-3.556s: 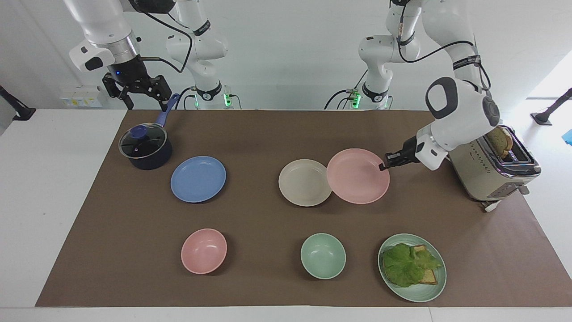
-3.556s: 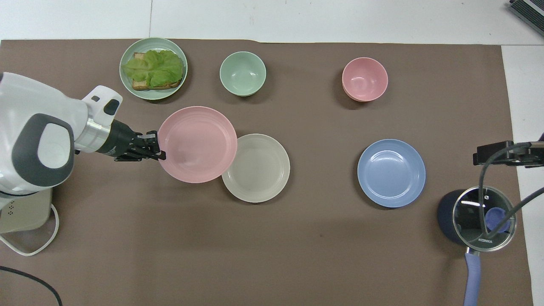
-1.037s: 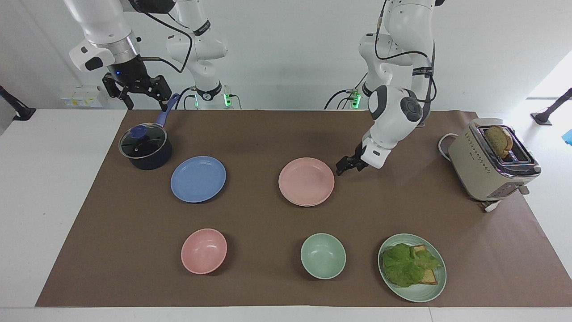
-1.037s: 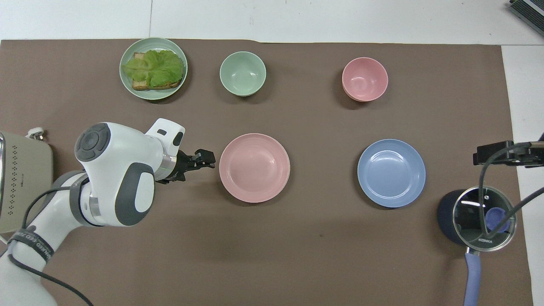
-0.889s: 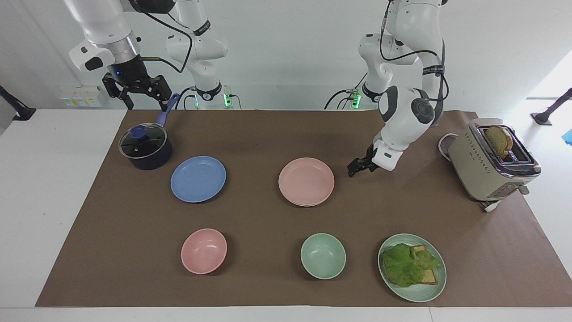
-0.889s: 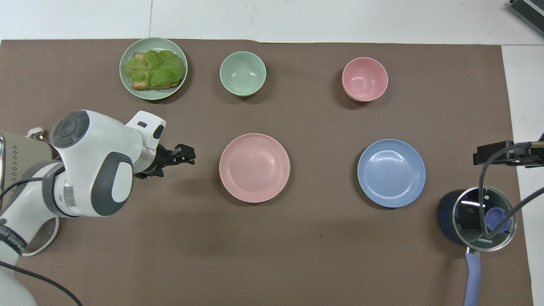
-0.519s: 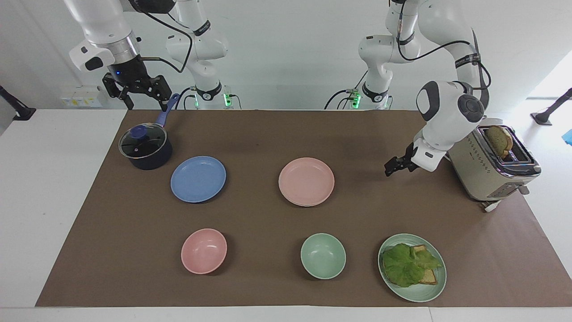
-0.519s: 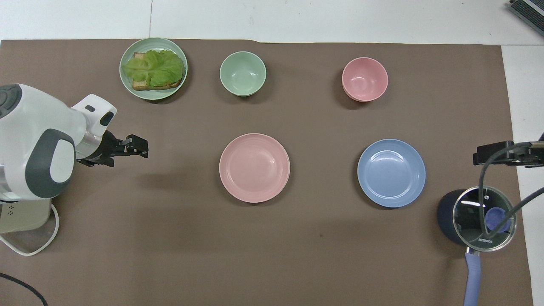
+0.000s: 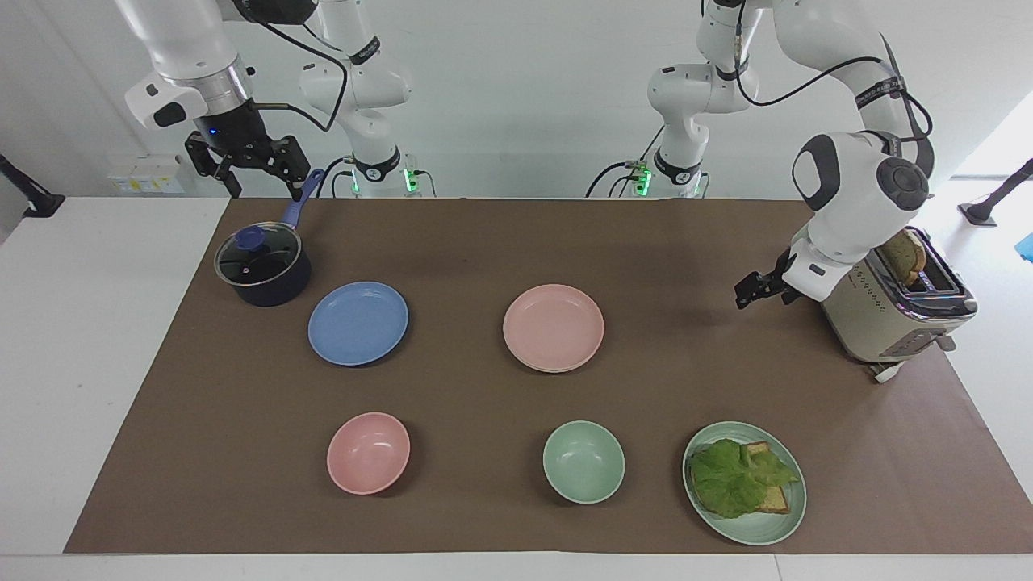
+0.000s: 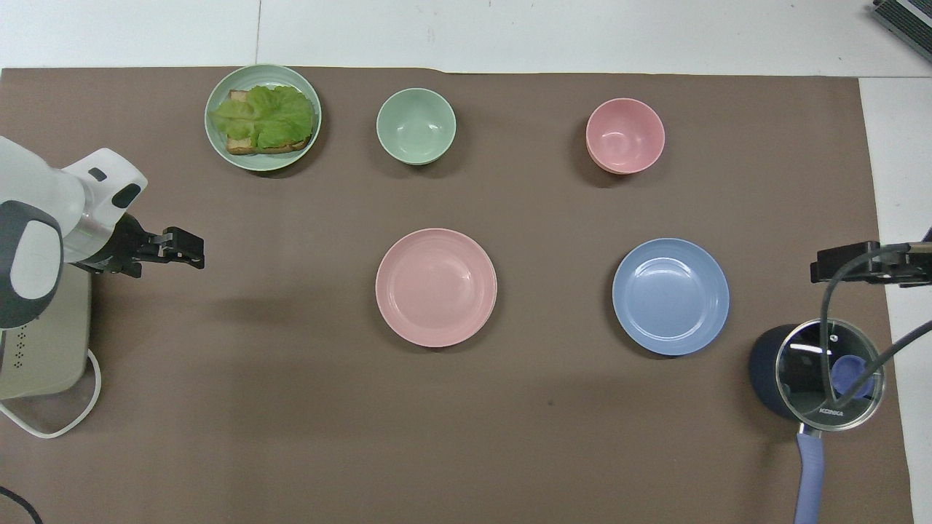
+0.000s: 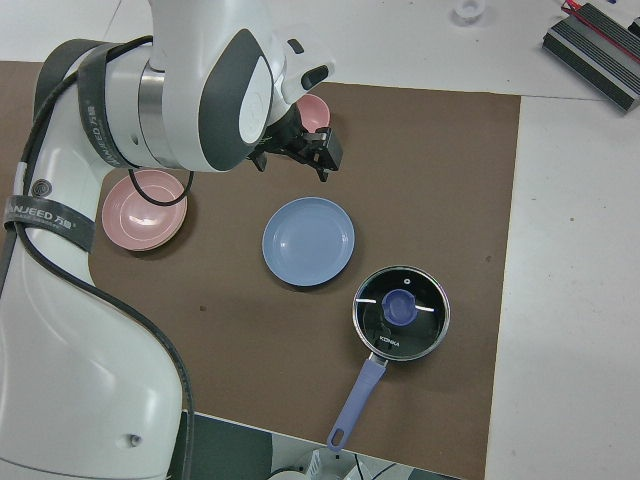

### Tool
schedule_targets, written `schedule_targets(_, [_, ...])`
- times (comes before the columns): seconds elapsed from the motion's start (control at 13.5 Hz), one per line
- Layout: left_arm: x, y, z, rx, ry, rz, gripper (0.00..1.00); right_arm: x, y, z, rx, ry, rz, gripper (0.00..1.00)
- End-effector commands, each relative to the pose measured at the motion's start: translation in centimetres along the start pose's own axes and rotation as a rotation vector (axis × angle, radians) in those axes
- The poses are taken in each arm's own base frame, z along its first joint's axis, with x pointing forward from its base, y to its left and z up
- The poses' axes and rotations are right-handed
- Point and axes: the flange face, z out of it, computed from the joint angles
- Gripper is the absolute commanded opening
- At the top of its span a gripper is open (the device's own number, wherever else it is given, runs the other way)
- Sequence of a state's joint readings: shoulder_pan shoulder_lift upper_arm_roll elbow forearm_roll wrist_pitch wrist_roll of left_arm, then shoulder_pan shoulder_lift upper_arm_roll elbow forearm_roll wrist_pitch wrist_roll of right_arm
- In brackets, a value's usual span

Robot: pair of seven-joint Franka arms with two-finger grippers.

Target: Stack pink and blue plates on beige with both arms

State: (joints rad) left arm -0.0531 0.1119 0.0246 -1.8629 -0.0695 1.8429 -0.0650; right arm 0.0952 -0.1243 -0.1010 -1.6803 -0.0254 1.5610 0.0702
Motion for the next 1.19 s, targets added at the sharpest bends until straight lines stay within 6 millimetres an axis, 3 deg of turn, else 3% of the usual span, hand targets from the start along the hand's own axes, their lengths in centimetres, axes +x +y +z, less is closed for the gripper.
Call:
schedule_targets(0.0, [-0.6,0.0,-5.4,0.048,-0.016,0.024,1.00,-0.1,0.3,0.0,0.017,0.000,-0.007,1.00])
schedule_targets(0.3, [-3.4,0.0,-10.7,0.043,0.039,0.022,1.00,0.0,0.3,-0.1,0.015,0.008,-0.010,1.00])
schedule_targets(0.67, [-5.2,0.1,-13.2,0.042,0.068,0.030,1.00,0.6,0.6,0.6,0.002,0.042,-0.043,1.00])
schedule_targets(0.81, [-5.2,0.0,-13.3,0.042,0.067,0.028,1.00,0.9,1.4,0.9,0.001,0.041,-0.034,1.00])
schedule_targets(0.96, [-5.3,0.2,-14.9,0.043,0.079,0.031,1.00,1.9,1.5,2.8,0.004,0.038,-0.052,1.00])
schedule_targets(1.11, [-4.6,0.1,-16.0,0.048,0.046,0.029,1.00,3.3,1.3,6.8,0.010,0.041,-0.063,1.00])
